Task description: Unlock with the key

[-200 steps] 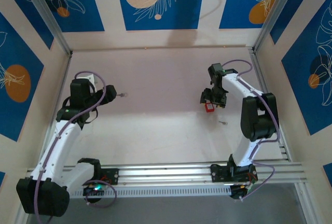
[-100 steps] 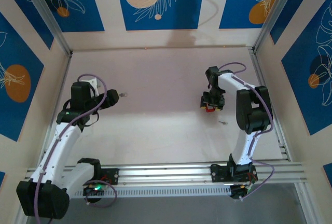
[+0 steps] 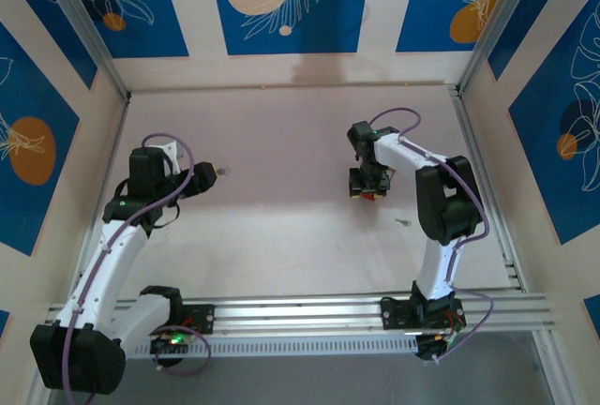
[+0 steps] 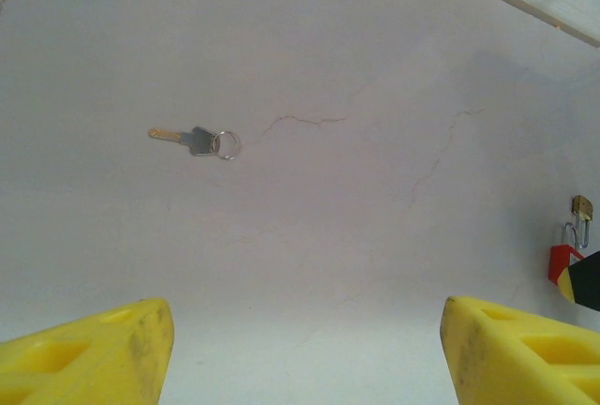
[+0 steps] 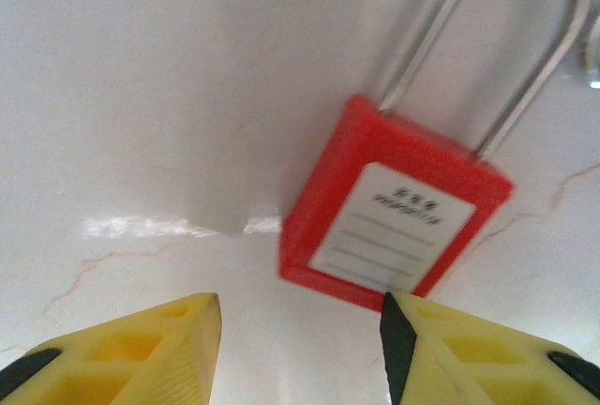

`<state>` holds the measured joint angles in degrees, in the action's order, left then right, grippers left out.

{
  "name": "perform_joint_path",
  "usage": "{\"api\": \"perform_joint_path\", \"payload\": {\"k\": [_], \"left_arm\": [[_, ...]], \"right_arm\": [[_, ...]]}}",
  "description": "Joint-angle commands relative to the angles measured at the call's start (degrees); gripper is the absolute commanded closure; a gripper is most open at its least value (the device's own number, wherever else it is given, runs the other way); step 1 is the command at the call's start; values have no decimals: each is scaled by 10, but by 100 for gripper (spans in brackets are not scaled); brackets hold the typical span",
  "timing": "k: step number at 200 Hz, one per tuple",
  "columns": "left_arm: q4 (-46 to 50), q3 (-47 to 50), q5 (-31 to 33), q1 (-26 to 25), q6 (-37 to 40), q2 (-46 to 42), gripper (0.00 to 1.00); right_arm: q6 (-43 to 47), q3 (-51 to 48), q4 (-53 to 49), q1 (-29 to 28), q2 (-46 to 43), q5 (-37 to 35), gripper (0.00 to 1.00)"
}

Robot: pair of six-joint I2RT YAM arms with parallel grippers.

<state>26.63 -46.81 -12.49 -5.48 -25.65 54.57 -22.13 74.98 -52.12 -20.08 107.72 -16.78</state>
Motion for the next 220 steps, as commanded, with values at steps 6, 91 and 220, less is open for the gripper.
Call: {"api": "perform_joint_path", "payload": {"k": [6,91,220], "left_arm": [[2,5,-12,2,-8,-6,25],[-16,21,-24,2,-27,-6,27],[-31,28,-46,-13,-45,12,30]], "right_arm": [[-3,2,-5,-5,0,-4,50],[-107,-40,50,98,-76,92,37],[-89,-12,24,57,1,52,40]]}}
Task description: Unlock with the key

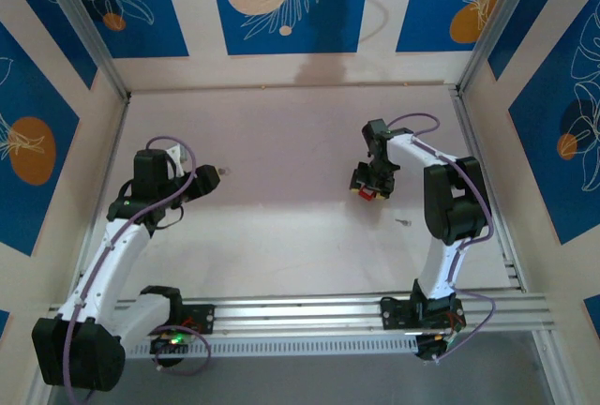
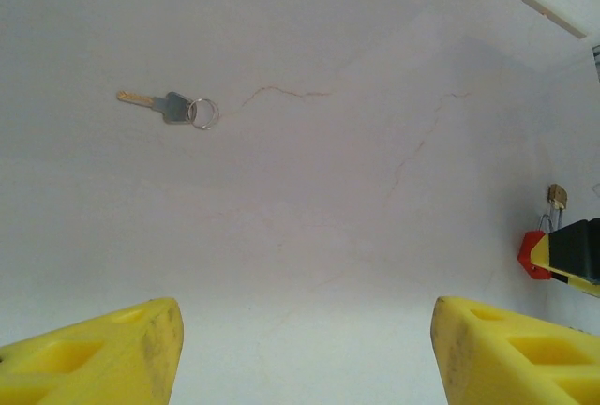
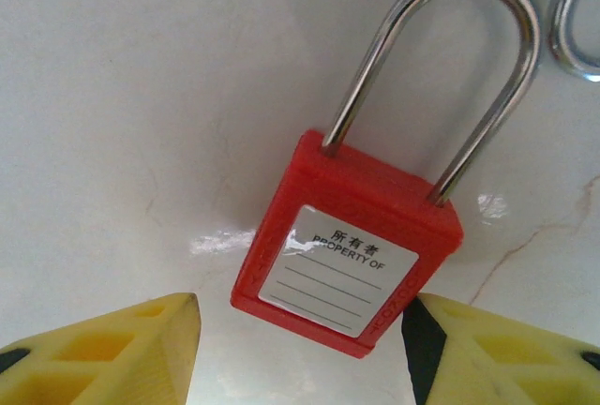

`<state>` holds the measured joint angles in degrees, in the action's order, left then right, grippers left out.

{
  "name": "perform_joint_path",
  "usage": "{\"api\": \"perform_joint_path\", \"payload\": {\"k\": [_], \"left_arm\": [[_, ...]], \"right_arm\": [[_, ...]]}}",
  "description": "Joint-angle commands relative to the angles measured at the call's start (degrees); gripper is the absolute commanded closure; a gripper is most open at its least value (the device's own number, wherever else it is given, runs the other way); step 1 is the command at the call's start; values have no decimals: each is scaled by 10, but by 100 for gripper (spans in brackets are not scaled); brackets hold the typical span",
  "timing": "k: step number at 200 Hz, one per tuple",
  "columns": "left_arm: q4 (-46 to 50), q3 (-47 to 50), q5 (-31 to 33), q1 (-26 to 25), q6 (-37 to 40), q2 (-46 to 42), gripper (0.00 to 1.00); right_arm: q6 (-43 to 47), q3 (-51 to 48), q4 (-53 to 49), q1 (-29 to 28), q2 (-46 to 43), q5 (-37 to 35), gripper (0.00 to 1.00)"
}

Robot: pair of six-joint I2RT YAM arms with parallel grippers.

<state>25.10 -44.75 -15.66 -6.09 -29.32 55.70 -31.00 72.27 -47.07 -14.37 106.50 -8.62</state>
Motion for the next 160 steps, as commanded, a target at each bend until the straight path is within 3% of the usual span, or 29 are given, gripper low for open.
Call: {"api": "perform_joint_path", "payload": {"k": [1,52,105,160], "left_arm": [[-15,8,-14,-7,-8,1,30],[-20,13,-12,-10,-7,0,30],[-30,10,-15,-15,-13,12,30],[-30,7,-14,-21,-13,18,30]], "right_arm": [[0,14,-27,0,13,-30,40],[4,-18,-25,35,-18,-35,42],[30,-20,-27,36,-27,-49,47],[73,-5,-22,34,-8,-42,42]]}}
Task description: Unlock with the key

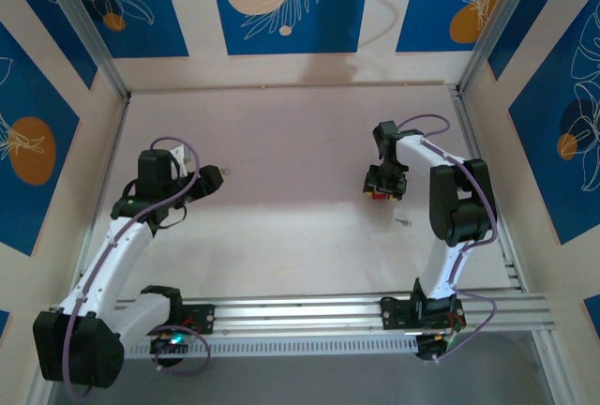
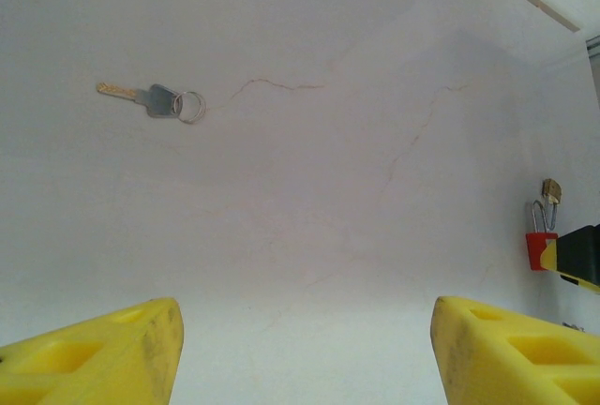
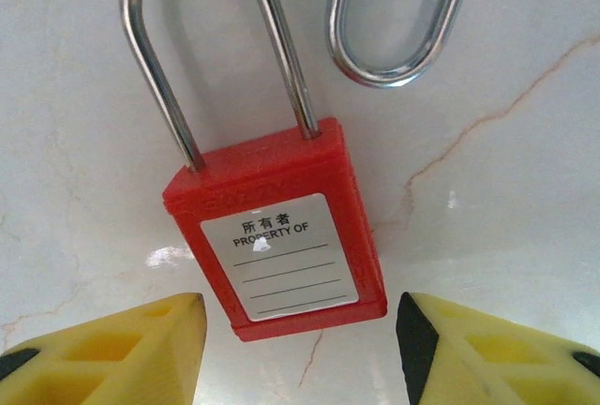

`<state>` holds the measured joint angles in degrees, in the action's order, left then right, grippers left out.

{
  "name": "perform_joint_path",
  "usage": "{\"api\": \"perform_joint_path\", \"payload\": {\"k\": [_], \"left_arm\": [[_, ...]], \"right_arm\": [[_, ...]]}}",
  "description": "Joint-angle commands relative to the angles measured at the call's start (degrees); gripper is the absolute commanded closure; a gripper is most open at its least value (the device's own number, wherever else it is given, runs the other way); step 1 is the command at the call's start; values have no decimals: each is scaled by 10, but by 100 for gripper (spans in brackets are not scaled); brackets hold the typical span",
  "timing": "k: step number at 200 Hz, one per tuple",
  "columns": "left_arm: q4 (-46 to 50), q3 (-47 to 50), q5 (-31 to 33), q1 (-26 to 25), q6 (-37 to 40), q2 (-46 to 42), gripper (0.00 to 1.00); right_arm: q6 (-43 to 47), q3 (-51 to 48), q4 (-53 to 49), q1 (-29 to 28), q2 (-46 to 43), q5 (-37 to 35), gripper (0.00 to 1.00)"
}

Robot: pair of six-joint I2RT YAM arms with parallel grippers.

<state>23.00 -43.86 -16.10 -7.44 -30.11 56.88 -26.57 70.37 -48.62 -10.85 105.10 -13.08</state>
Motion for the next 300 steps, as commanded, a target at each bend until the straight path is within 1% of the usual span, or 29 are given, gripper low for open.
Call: {"api": "perform_joint_path", "payload": {"k": [1,11,16,27,36,53,64,87,95,121,140,154,168,197,214,243,260,276,300], "left_arm": [[-9,-2,-10,-8,-4,6,30],[-9,-4,-10,-10,-5,8,30],[-10,-5,-10,-10,-5,9,30],[-10,-7,-11,-11,-4,12,30],[-9,-9,-13,-11,-4,15,30],[-9,-15,-19,-13,-5,20,30],[-9,-18,-22,-13,-4,23,30],[-12,-26,-30,-16,0,28,30],[-12,-30,-34,-16,2,31,30],[-19,-44,-53,-18,1,46,30],[-34,-51,-78,-20,-5,62,30],[-43,-59,-103,-20,-5,77,30],[-48,-66,-126,-21,-4,94,30],[-74,-69,-177,-24,-18,133,30],[-95,-71,-222,-27,-31,163,35],[-151,-73,-285,-37,-66,212,44],[-179,-78,-299,-52,-78,235,49],[-183,-89,-307,-77,-74,260,49],[-188,-103,-297,-118,-72,302,48]], "right_arm": [[30,14,-5,-1,6,3,43],[39,15,2,-1,11,13,45],[44,16,4,-1,14,16,48],[46,21,2,-2,22,10,53],[51,22,4,-4,26,10,55],[53,25,3,-8,31,7,56],[55,25,3,-11,31,3,58],[58,23,5,-15,28,-7,58],[58,22,5,-16,27,-9,60],[56,17,12,-33,8,-24,61],[51,10,22,-65,-14,-25,61],[48,4,29,-93,-26,-43,61],[48,-2,41,-116,-36,-39,61],[53,-18,75,-181,-53,-43,62],[58,-27,103,-223,-58,-61,61],[61,-35,145,-275,-62,-84,61],[63,-39,168,-297,-68,-81,61],[62,-37,179,-309,-73,-68,61],[64,-33,186,-321,-76,-59,61]]}}
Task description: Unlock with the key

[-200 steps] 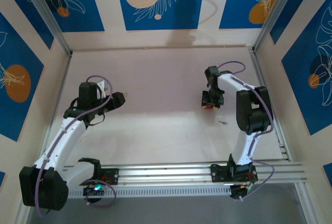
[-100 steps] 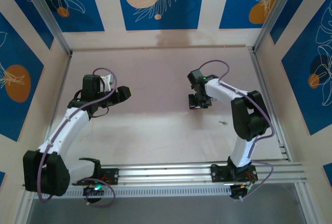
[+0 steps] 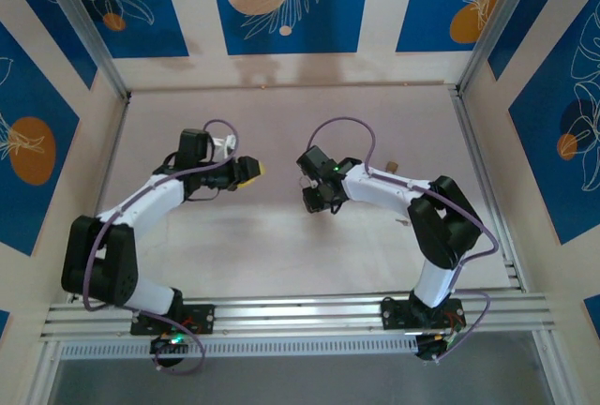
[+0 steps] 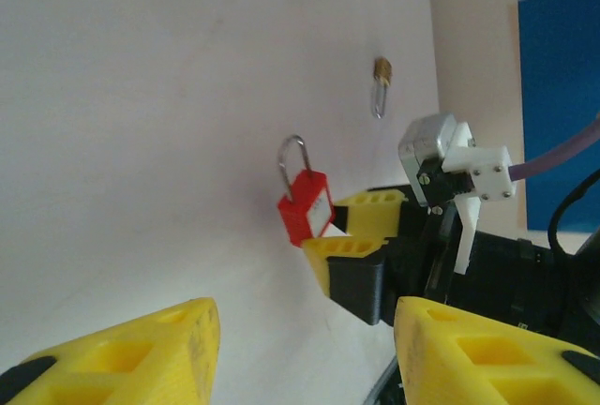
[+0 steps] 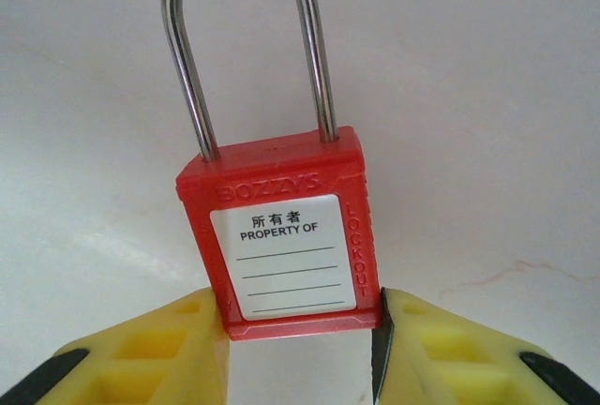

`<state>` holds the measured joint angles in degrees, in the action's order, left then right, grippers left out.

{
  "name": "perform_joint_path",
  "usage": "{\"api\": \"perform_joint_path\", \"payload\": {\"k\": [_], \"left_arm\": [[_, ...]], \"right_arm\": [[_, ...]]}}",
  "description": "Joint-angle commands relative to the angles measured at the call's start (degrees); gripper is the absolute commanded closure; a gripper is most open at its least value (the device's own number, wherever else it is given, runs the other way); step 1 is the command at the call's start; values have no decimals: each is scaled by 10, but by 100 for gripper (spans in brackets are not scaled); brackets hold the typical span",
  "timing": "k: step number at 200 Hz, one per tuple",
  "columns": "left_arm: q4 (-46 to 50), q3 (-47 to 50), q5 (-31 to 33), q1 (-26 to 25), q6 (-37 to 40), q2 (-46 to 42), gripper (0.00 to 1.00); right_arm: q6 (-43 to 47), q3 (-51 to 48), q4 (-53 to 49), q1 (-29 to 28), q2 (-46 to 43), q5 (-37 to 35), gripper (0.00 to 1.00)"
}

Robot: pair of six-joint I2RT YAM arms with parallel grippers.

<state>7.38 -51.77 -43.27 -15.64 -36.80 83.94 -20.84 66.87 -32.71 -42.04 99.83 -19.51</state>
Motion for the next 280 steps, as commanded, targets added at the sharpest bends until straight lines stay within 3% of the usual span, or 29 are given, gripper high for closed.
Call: {"api": "perform_joint_path", "payload": {"k": [1,66,152,200,280], "left_arm": [[-34,-24,-25,-37,-6,33,48],[-101,-46,-8,-96,-33,113,59],[-42,-66,47,-98,18,118,61],[-47,-64,48,-98,19,124,68],[-78,-60,44,-105,0,136,100]], "right_arm": [[7,3,26,-9,-24,6,61],[-3,-10,43,-28,-54,67,61],[-1,-31,53,-31,-76,108,61],[-4,-32,57,-31,-85,117,61],[-8,-33,61,-33,-88,117,61]]}}
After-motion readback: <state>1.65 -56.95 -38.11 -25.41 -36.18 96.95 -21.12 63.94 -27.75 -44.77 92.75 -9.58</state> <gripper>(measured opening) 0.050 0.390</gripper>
